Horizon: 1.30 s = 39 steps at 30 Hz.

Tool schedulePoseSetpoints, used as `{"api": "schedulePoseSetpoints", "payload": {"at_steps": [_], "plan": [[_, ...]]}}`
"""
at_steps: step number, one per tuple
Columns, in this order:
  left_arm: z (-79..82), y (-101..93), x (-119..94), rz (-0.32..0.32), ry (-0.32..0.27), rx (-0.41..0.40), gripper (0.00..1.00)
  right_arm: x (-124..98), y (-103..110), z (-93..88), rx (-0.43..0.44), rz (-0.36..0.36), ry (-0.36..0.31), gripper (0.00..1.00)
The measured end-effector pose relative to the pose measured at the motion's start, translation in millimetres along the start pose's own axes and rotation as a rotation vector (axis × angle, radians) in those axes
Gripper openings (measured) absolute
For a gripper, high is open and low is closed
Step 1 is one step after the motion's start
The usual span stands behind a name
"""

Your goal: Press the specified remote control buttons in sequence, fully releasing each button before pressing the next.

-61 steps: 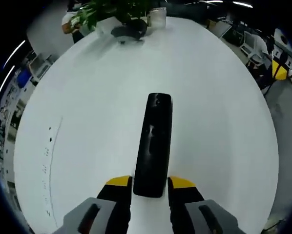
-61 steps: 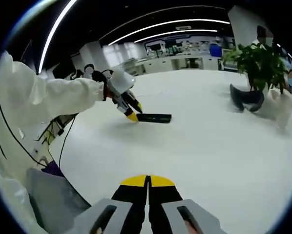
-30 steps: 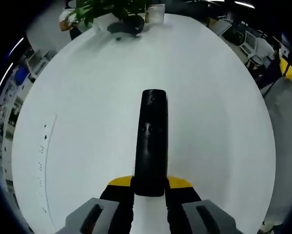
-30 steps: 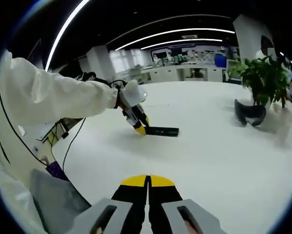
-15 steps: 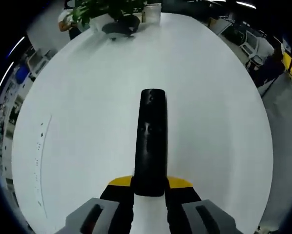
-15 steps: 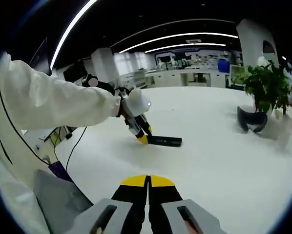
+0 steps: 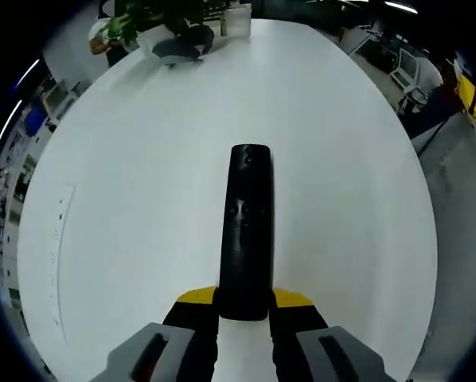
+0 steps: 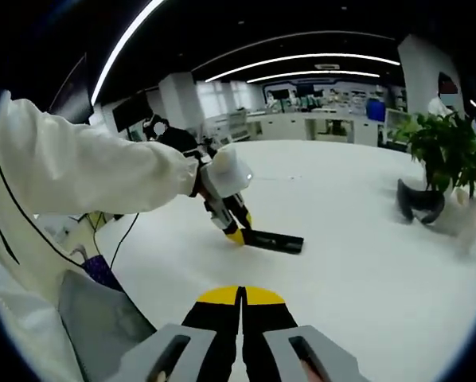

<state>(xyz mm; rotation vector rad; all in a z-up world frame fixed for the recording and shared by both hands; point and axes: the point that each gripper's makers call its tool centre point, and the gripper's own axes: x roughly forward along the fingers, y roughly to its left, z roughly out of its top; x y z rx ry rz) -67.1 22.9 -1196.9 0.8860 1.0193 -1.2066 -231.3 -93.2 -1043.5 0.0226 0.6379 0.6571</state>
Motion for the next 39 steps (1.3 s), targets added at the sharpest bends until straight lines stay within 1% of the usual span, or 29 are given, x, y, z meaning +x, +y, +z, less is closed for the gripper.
{"api": "schedulePoseSetpoints", "payload": {"at_steps": [5,11,14,19,26,29,31,34,39], "plan": [[-0.6,-11.0,-1,-0.001,0.002,0.001,0.22,1,2,-3.5,-0.015,0.004,0.021,0.00],[-2.1,-25.7,-2,0.000,0.009,0.001,0.22,3,2,-5.5,-0.021,0.008,0.029,0.00],[-2.2,-36.1,-2,0.004,0.009,-0.006,0.22,4,1,-6.7,-0.026,0.005,0.033,0.00],[-2.2,-48.5,-2,0.003,0.014,0.002,0.22,7,-1,-10.4,-0.017,0.013,0.037,0.00],[-3.0,-65.3,-3,-0.006,0.026,0.028,0.22,8,-5,-10.1,-0.014,0.007,0.041,0.00],[-4.4,-75.8,-4,-0.012,0.016,0.036,0.22,8,-5,-8.4,-0.015,0.011,0.034,0.00],[-4.7,-80.2,-4,-0.009,0.000,0.023,0.22,9,-5,-7.4,-0.015,0.013,0.031,0.00],[-5.3,-89.8,-4,-0.010,-0.001,0.026,0.22,12,-6,-9.2,-0.035,0.010,0.050,0.00],[-6.4,-103.5,-4,-0.015,0.024,0.037,0.22,18,-7,-7.8,-0.064,0.018,0.070,0.00]]}}
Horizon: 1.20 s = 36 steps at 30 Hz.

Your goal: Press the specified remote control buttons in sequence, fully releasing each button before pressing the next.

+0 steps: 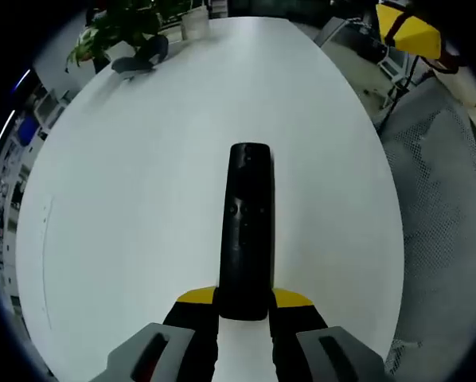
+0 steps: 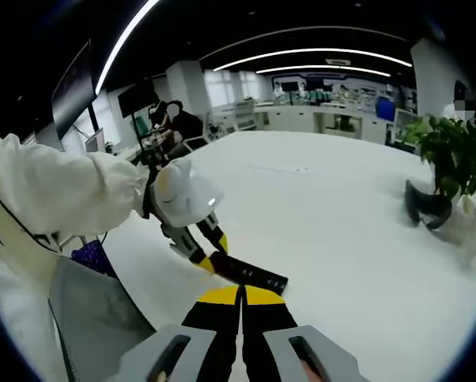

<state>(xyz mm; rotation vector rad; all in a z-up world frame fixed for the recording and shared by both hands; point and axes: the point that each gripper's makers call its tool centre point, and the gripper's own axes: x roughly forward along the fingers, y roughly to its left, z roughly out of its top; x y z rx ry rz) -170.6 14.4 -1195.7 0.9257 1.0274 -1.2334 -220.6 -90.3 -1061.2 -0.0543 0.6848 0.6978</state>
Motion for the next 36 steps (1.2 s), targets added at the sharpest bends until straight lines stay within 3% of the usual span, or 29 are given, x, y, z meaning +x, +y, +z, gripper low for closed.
{"api": "schedulePoseSetpoints", "payload": {"at_steps": [11,20,26,36], "plan": [[-5.4,-22.9,-1,-0.006,0.037,-0.005,0.22,19,0,-0.9,-0.078,0.041,0.050,0.00],[-8.5,-42.0,-1,0.001,0.064,-0.013,0.22,36,1,-28.7,-0.146,0.093,0.166,0.00],[-11.4,-51.1,-2,-0.005,0.109,-0.004,0.22,50,-4,-61.2,-0.173,0.116,0.280,0.00],[-14.7,-66.2,-3,0.008,0.079,-0.042,0.22,63,8,-82.9,-0.204,0.171,0.358,0.00]]}}
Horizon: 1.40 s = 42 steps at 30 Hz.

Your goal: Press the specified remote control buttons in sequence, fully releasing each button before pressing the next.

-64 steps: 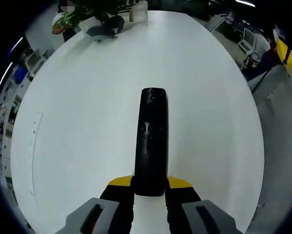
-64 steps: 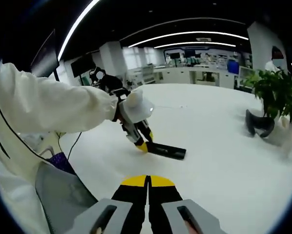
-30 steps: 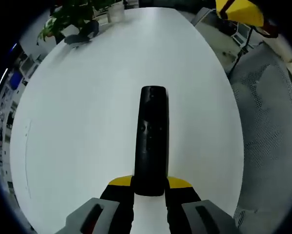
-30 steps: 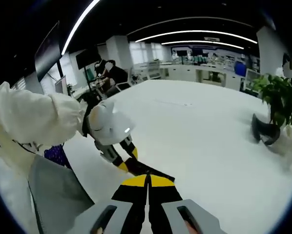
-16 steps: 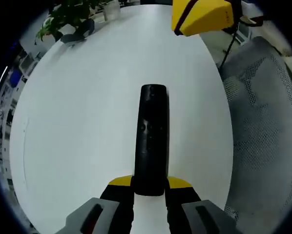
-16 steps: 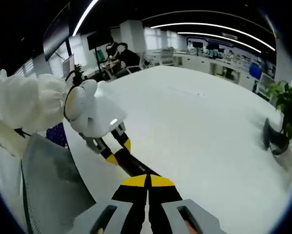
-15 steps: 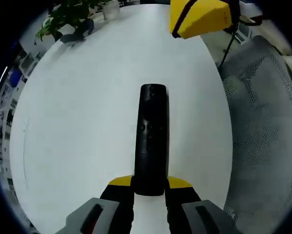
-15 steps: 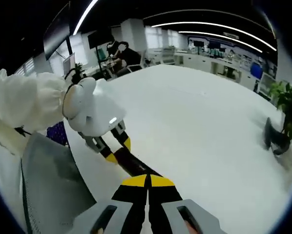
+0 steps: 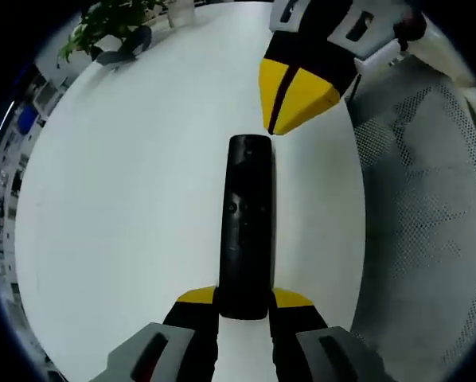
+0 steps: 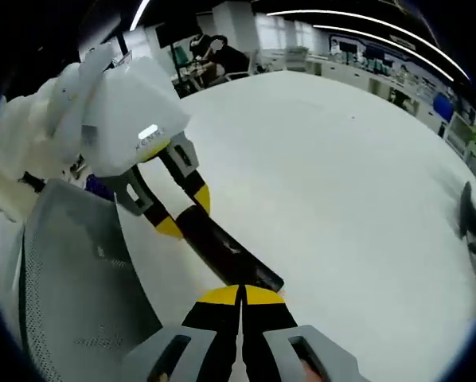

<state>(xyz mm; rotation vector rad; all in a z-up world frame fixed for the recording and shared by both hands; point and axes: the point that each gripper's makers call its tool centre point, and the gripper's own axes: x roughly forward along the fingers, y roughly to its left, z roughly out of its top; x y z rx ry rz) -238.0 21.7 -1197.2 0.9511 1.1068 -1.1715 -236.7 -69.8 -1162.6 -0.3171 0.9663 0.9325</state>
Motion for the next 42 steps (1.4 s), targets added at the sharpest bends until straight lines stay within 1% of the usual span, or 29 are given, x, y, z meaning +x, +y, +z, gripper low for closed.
{"api": "schedulePoseSetpoints", "payload": {"at_steps": [3,6,9,12,14,16,19,20,24,26,28,34,40,42], "plan": [[-0.2,-3.6,0,0.001,-0.022,-0.046,0.22,4,2,-4.4,0.000,0.010,0.023,0.00],[-1.2,-12.2,-1,0.001,-0.025,-0.037,0.22,7,5,-6.2,0.020,0.024,0.022,0.00],[-1.3,-14.7,-1,0.001,-0.024,-0.046,0.22,11,8,-10.3,0.012,0.029,0.040,0.00],[-1.6,-19.6,-2,-0.014,-0.023,-0.055,0.22,13,9,-14.4,0.011,0.039,0.056,0.00],[-2.6,-20.9,-1,-0.008,-0.030,-0.041,0.22,14,12,-15.8,0.016,0.047,0.056,0.00],[-2.2,-21.5,-1,-0.008,-0.036,-0.057,0.22,15,12,-17.2,0.020,0.053,0.057,0.00],[-2.3,-28.8,-3,-0.029,-0.033,-0.071,0.22,14,13,-15.4,0.026,0.056,0.047,0.00],[-2.1,-29.7,-2,-0.022,-0.030,-0.063,0.22,14,13,-15.2,0.024,0.055,0.047,0.00],[-1.8,-30.3,0,0.009,-0.001,-0.025,0.22,15,13,-15.3,0.025,0.051,0.049,0.00],[-2.5,-29.0,-1,0.008,0.001,-0.034,0.22,15,12,-15.9,0.028,0.050,0.055,0.00],[-3.2,-27.8,-1,0.001,-0.012,-0.042,0.22,15,9,-16.2,0.012,0.035,0.060,0.00],[-3.5,-26.8,-2,-0.004,-0.059,-0.068,0.22,15,7,-13.8,0.021,0.037,0.059,0.00],[-2.2,-27.1,-1,-0.006,-0.053,-0.066,0.22,13,-1,-14.6,0.014,0.012,0.073,0.00],[-2.2,-27.1,-1,-0.007,-0.050,-0.068,0.22,13,-3,-15.0,0.024,0.015,0.074,0.00]]}}
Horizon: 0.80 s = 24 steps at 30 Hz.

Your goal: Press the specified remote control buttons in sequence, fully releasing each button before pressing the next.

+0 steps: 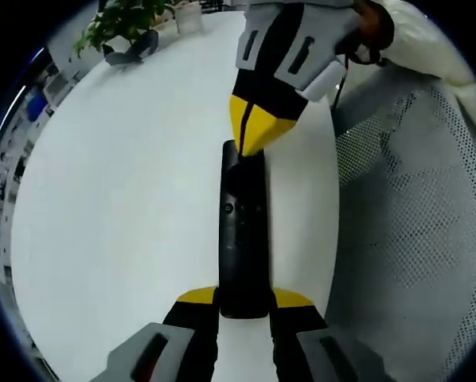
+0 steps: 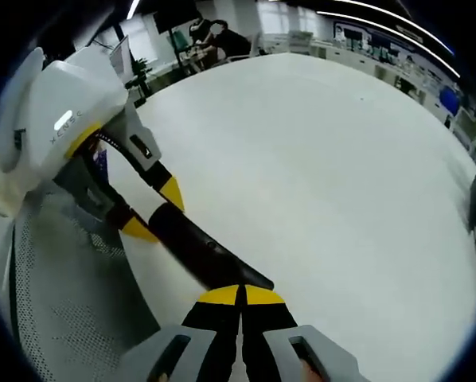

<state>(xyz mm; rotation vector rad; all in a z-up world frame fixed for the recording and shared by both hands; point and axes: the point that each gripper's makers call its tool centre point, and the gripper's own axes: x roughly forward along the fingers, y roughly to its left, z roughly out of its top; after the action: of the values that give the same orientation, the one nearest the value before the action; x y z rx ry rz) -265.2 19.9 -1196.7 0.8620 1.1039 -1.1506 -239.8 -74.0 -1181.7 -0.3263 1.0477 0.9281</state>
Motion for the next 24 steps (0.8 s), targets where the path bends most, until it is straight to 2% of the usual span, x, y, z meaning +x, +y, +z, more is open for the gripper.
{"api": "schedulePoseSetpoints", "payload": {"at_steps": [9,17,20,24], "plan": [[-0.5,-0.2,-0.5,-0.002,-0.012,-0.008,0.22,0.0,-1.6,-0.7,-0.006,0.003,0.019,0.00],[-0.4,-0.2,-0.8,-0.007,-0.013,-0.008,0.22,-0.8,-3.6,-1.1,0.077,0.040,-0.006,0.00],[-0.4,-0.1,-0.7,-0.010,-0.012,-0.009,0.22,-0.6,-3.5,-0.7,0.158,0.064,-0.023,0.00],[-0.4,0.0,-0.8,-0.011,-0.018,-0.009,0.22,0.0,-4.5,-0.3,0.176,0.073,-0.024,0.00]]}}
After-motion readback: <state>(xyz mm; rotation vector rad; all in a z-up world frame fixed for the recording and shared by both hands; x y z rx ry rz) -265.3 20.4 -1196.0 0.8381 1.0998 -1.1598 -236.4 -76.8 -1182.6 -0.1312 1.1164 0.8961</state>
